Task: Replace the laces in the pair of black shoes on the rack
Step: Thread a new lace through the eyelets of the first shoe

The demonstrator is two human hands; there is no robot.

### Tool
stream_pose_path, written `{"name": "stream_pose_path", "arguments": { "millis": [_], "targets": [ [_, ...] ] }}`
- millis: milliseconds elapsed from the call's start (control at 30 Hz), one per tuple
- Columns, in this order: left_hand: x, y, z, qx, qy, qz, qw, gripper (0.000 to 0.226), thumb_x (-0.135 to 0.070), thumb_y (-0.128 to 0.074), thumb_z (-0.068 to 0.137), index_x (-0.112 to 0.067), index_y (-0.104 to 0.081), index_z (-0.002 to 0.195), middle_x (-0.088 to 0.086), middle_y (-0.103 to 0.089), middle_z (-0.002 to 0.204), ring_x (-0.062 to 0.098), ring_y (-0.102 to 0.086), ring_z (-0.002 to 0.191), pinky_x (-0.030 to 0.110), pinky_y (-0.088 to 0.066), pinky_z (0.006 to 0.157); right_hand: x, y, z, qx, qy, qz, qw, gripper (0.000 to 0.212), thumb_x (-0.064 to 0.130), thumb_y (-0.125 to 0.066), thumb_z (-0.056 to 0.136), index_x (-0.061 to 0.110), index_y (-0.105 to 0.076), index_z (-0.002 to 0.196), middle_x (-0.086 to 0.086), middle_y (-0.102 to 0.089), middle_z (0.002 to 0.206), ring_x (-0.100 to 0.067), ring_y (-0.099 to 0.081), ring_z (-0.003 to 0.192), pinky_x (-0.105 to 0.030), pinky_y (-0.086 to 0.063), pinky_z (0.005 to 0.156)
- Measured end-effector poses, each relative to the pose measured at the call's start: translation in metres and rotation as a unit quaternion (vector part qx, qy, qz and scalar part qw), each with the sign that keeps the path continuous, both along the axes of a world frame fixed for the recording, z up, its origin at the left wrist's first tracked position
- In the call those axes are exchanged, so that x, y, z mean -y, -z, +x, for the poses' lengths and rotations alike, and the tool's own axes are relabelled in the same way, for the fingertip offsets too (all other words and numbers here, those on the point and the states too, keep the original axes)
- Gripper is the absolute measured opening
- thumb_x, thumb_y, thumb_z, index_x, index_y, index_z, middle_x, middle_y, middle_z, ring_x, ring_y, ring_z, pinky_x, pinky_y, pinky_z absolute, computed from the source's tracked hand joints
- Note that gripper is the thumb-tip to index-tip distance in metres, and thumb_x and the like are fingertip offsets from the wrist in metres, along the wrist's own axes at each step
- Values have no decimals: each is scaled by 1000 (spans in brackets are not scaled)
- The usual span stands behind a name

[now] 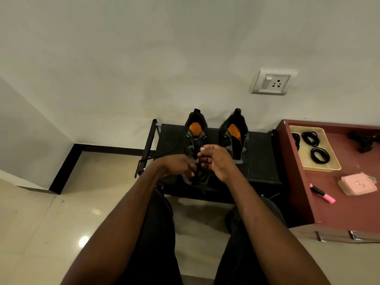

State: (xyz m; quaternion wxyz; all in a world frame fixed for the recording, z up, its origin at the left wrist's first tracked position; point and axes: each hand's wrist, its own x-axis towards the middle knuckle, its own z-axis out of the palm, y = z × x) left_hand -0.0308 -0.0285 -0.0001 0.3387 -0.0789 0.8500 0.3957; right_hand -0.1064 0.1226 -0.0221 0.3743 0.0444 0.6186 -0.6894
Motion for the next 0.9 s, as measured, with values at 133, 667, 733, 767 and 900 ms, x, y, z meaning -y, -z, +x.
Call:
{"name": "stream_pose_path", "arguments": {
  "millis": [133, 667, 733, 767, 900],
  "targets": [
    [5, -6, -10, -160, -277, -38, 947, 28, 0, -55, 92, -7, -69, 115, 9, -70, 113, 20, -65, 95, 32, -55, 83, -8, -20, -5, 81, 34, -133, 987, 17, 0, -58, 93, 8, -58, 107, -5, -63, 81, -13, -64, 60, -22, -50, 54],
    [29, 50, 1, -210, -651, -65, 726, 17, -14, -61, 93, -3, -73, 100, 12, -70, 99, 28, -67, 99, 36, -53, 92, -35, -16, -55, -8, 158, -183, 970, 28, -14, -44, 94, 3, -61, 107, -8, -61, 86, -12, -60, 64, -21, -47, 57],
    [31, 51, 2, -249, -620, -126, 733, 25, -10, -60, 87, -7, -70, 110, 14, -63, 120, 27, -59, 115, 32, -49, 97, -30, -11, -51, -28, 132, -147, 980, 28, -14, -42, 94, 3, -60, 108, -9, -61, 88, -13, -61, 65, -21, -47, 57],
    [28, 47, 0, -288, -587, -97, 751, 33, -6, -61, 87, -11, -65, 119, 11, -56, 131, 23, -52, 123, 28, -45, 100, -26, -10, -47, -42, 100, -122, 987, 27, -14, -42, 94, 2, -59, 109, -9, -60, 89, -13, -59, 64, -21, -45, 56],
    [-1, 33, -8, -336, -365, 152, 855, 43, -12, -64, 94, -23, -53, 135, -1, -61, 134, 10, -55, 126, 29, -45, 104, -3, -8, -30, -89, -67, -78, 991, 25, -11, -46, 95, 1, -56, 115, -9, -59, 88, -14, -57, 63, -23, -40, 54]
  ]
}}
